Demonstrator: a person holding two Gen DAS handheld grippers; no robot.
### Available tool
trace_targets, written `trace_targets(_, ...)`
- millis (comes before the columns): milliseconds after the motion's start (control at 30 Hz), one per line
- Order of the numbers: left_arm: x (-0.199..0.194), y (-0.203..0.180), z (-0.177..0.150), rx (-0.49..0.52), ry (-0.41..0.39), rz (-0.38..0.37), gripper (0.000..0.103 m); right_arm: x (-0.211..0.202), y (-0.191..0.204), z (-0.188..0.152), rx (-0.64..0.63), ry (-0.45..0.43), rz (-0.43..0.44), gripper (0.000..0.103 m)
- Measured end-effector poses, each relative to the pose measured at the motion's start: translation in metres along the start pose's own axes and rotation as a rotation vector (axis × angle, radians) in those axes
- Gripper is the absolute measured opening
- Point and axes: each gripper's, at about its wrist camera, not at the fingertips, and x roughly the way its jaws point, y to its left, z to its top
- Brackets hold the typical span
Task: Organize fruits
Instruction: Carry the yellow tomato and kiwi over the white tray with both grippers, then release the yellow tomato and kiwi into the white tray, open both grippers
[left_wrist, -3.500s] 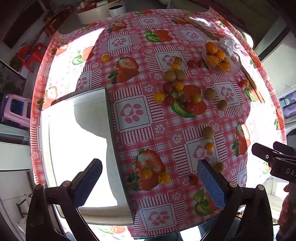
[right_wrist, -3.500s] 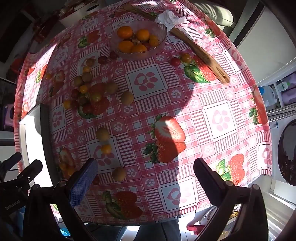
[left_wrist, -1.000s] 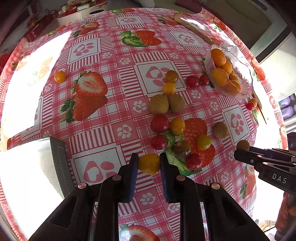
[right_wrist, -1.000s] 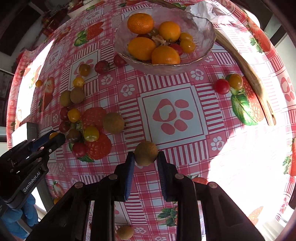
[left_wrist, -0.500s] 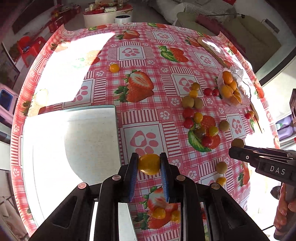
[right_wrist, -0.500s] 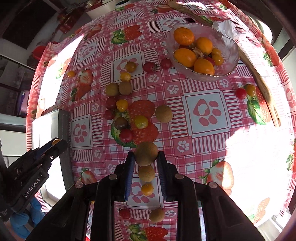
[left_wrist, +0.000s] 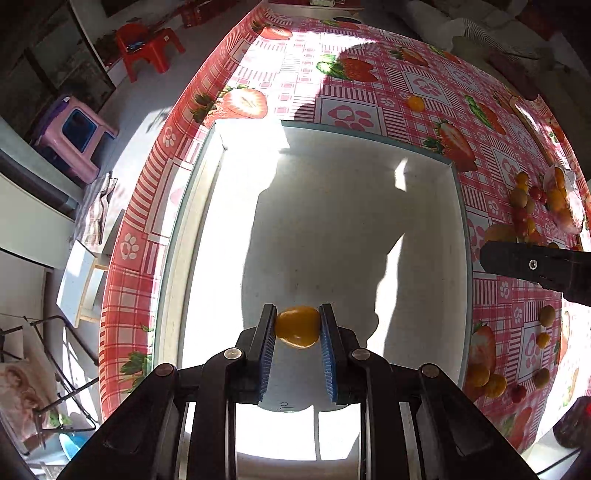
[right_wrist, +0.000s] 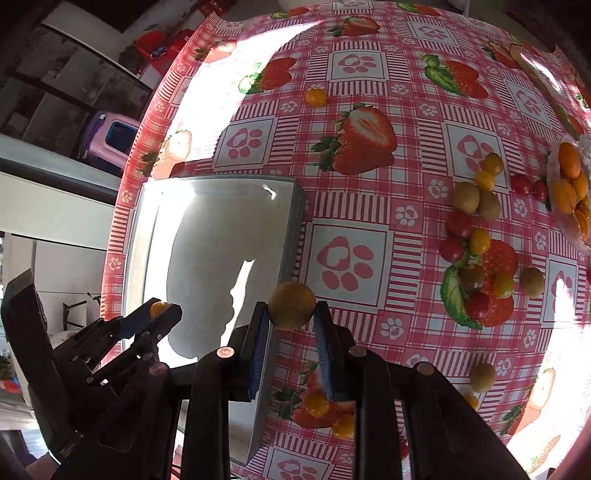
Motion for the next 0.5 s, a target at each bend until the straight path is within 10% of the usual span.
trace_targets(400, 0.019, 0.015, -0.013, 0.016, 0.016, 0.036, 0.028, 0.070, 0.043, 0.018, -0.087, 0.094, -0.080, 0.028)
trace_targets(433, 0.019, 0.014, -0.013, 0.024, 0.017, 0.043, 0.035, 0.072, 0.046, 0.020, -0.102, 0.097, -0.091, 0.028)
trace_targets(500, 0.017, 0.011, -0.013, 0.021, 0.009, 0.062, 0.082, 0.072, 0.049, 0.021, -0.119, 0.101, -0.092, 0.032)
